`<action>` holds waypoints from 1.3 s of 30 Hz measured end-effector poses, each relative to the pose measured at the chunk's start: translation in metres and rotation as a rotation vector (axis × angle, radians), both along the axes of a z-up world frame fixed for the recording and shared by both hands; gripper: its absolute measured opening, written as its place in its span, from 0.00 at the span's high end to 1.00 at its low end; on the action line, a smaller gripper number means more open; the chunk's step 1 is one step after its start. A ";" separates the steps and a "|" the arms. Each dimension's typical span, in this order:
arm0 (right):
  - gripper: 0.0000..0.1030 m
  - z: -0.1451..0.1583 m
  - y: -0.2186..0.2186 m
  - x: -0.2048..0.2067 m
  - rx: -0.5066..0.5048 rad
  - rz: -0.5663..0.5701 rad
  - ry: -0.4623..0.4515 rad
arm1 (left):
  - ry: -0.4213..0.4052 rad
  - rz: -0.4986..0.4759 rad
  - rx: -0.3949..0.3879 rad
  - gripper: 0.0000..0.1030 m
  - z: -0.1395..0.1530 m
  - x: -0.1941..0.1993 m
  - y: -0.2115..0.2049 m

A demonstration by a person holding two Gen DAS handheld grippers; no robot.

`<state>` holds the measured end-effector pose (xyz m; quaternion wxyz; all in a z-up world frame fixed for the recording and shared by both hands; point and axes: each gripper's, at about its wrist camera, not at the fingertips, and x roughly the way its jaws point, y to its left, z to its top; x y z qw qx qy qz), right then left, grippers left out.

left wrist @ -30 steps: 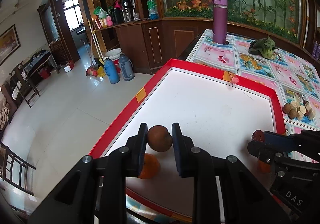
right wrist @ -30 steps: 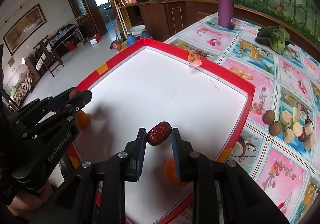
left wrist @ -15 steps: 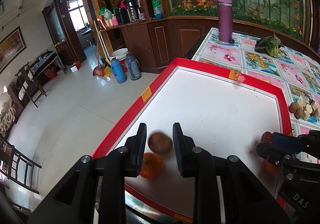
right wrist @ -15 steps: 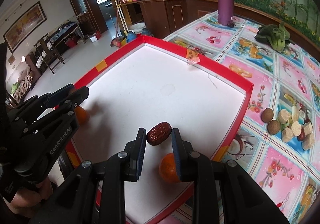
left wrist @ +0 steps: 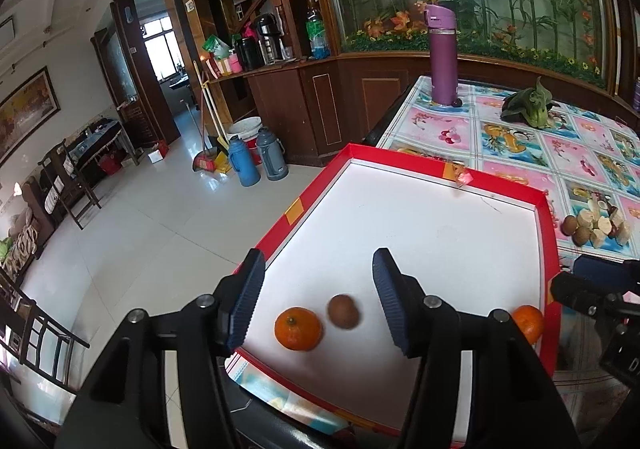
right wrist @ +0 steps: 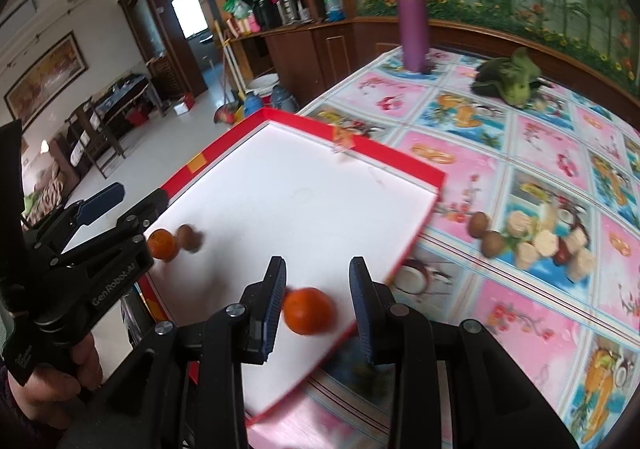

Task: Organize fruits
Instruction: 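Carry both fruits over the white tray and open both grippers to drop them, then grasp a beige round cake with the left gripper while the right gripper grasps a beige chunk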

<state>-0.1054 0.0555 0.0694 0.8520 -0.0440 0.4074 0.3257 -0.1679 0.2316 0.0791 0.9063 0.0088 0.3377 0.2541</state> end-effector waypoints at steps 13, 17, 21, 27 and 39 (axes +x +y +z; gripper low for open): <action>0.69 -0.002 -0.142 -0.021 -0.048 -0.256 -0.028 | -0.027 -0.284 -0.043 0.15 0.020 -0.001 -0.076; 0.69 -0.011 -0.214 -0.029 -0.057 -0.406 -0.004 | 0.013 -0.374 -0.035 0.15 0.017 0.011 -0.106; 0.68 -0.018 -0.276 -0.027 -0.060 -0.541 0.022 | 0.048 -0.397 -0.057 0.15 0.012 0.020 -0.122; 0.68 -0.018 -0.310 -0.022 -0.027 -0.588 0.008 | 0.094 -0.422 -0.049 0.15 0.007 0.026 -0.143; 0.68 -0.034 -0.324 0.051 0.025 -0.641 0.063 | 0.199 -0.485 -0.115 0.15 -0.007 0.058 -0.156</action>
